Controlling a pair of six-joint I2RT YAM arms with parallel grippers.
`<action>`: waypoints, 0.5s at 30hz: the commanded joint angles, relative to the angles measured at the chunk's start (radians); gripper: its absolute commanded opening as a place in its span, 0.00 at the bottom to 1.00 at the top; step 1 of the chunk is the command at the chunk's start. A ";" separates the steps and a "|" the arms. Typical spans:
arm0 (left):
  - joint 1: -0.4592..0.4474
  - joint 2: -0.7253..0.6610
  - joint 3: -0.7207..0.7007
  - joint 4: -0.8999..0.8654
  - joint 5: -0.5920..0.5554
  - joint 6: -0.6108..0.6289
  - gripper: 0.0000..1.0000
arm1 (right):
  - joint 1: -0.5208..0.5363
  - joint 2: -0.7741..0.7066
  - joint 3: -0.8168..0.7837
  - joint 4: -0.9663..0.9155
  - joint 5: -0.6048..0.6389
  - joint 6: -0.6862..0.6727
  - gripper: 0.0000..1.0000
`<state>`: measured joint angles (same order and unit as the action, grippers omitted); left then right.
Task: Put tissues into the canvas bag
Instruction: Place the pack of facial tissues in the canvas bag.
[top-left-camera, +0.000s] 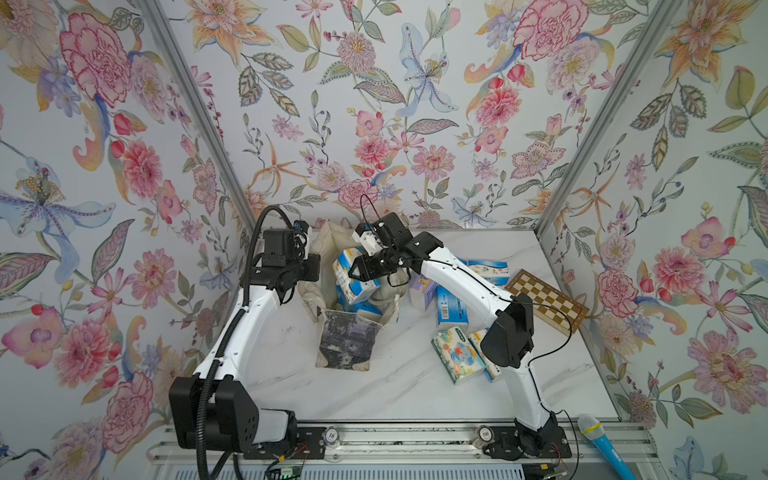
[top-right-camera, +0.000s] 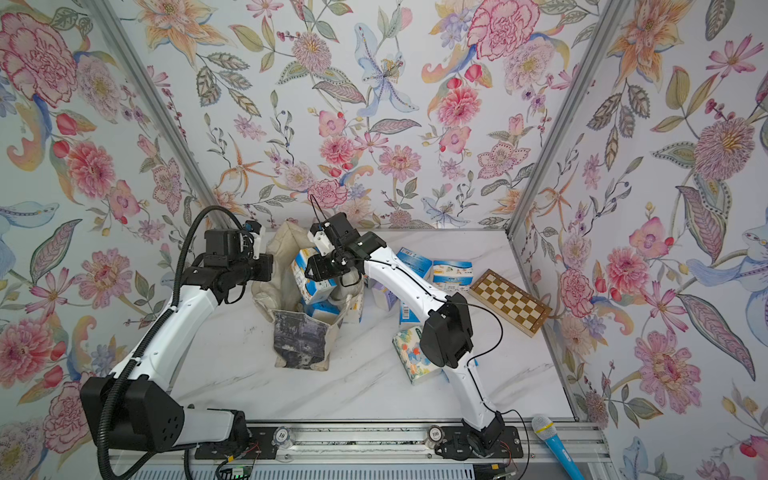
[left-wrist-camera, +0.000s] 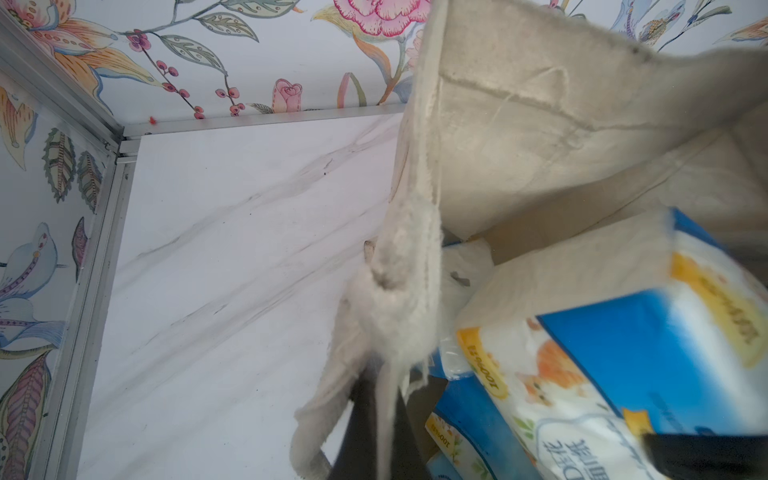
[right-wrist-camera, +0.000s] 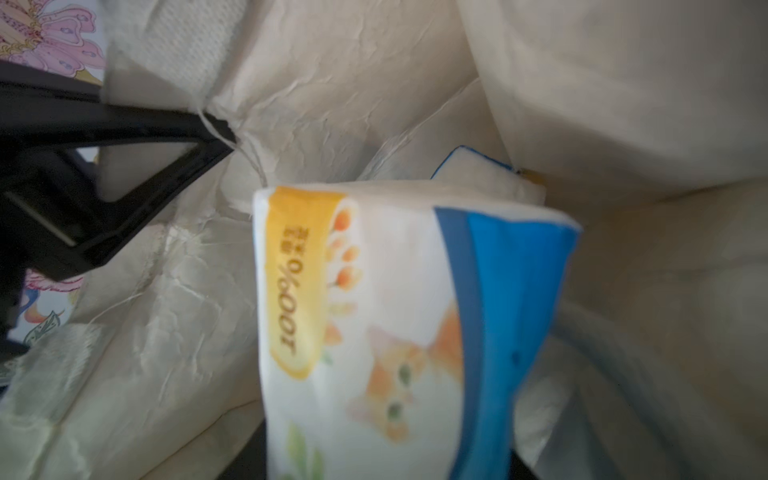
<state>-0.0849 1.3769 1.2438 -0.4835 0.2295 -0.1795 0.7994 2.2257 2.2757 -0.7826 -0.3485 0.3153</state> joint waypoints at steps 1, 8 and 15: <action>0.005 0.016 0.022 0.034 0.013 0.003 0.00 | 0.017 0.049 0.077 -0.035 0.055 0.019 0.51; 0.004 0.006 0.021 0.027 0.006 0.008 0.00 | 0.028 0.089 0.126 -0.033 -0.018 0.012 0.62; 0.008 0.013 0.026 0.025 0.004 0.009 0.00 | 0.039 0.035 0.089 -0.035 -0.130 -0.039 0.74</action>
<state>-0.0849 1.3808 1.2438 -0.4778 0.2291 -0.1791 0.8284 2.3054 2.3730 -0.7967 -0.4149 0.3058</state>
